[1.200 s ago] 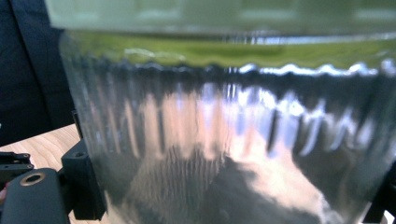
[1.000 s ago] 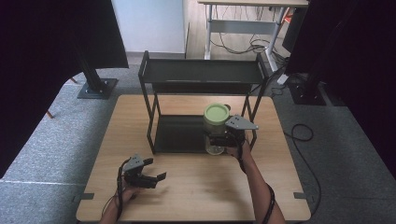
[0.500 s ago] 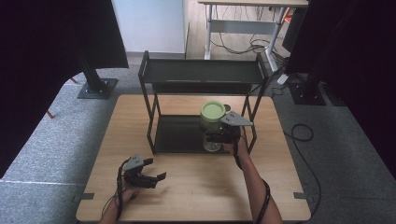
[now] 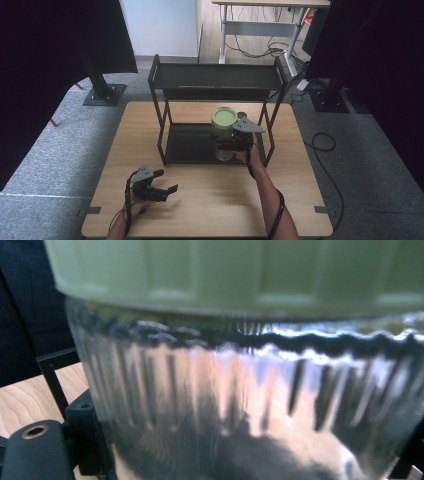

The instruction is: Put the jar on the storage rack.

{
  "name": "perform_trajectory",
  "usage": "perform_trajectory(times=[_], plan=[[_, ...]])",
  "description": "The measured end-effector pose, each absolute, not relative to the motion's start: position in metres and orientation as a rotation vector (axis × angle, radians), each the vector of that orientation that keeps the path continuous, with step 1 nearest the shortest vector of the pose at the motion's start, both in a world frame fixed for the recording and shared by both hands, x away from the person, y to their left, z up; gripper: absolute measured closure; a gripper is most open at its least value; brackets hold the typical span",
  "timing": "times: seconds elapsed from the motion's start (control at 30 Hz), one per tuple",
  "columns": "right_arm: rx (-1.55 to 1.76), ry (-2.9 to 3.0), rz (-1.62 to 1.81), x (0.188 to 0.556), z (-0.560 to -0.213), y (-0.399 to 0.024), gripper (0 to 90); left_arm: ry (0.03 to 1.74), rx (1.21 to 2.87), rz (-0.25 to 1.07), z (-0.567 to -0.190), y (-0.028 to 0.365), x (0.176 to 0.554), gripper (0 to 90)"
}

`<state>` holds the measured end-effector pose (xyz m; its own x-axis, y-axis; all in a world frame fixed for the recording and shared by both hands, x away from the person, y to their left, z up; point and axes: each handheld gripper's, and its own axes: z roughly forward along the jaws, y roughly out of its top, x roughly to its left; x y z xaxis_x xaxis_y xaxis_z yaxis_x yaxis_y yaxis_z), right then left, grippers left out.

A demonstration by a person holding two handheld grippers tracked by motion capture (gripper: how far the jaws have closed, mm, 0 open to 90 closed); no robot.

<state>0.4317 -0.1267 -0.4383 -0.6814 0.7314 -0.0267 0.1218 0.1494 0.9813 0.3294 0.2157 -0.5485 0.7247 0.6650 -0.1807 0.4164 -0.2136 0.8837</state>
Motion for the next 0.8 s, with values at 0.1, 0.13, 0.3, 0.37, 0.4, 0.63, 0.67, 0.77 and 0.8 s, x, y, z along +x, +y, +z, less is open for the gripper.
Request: perform_trajectory(times=[0.1,0.13,0.3,0.37,0.4,0.63,0.67,0.77,0.8], plan=[[0.824,1.927,1.565,0.435,-0.441,-0.124,10.9,0.842,1.846,0.285,-0.549,0.216,0.329,6.0],[0.827,1.929,1.561,0.436,-0.441,-0.124,10.9,0.841,1.847,0.284,-0.549,0.216,0.330,6.0],[0.829,1.936,1.548,0.442,-0.444,-0.120,10.9,0.842,1.846,0.283,-0.549,0.216,0.329,6.0],[0.834,1.942,1.542,0.444,-0.446,-0.118,10.9,0.841,1.847,0.285,-0.549,0.215,0.329,6.0],[0.834,1.943,1.538,0.445,-0.446,-0.118,10.9,0.841,1.848,0.285,-0.549,0.215,0.329,6.0],[0.853,1.935,1.531,0.451,-0.449,-0.114,10.9,0.840,1.850,0.286,-0.548,0.215,0.329,6.0],[0.853,1.935,1.531,0.451,-0.449,-0.114,10.9,0.840,1.850,0.286,-0.548,0.215,0.329,6.0],[0.868,1.933,1.521,0.453,-0.451,-0.113,10.9,0.841,1.849,0.285,-0.548,0.216,0.329,6.0],[0.875,1.932,1.518,0.454,-0.452,-0.113,10.9,0.841,1.849,0.285,-0.548,0.216,0.329,6.0]])
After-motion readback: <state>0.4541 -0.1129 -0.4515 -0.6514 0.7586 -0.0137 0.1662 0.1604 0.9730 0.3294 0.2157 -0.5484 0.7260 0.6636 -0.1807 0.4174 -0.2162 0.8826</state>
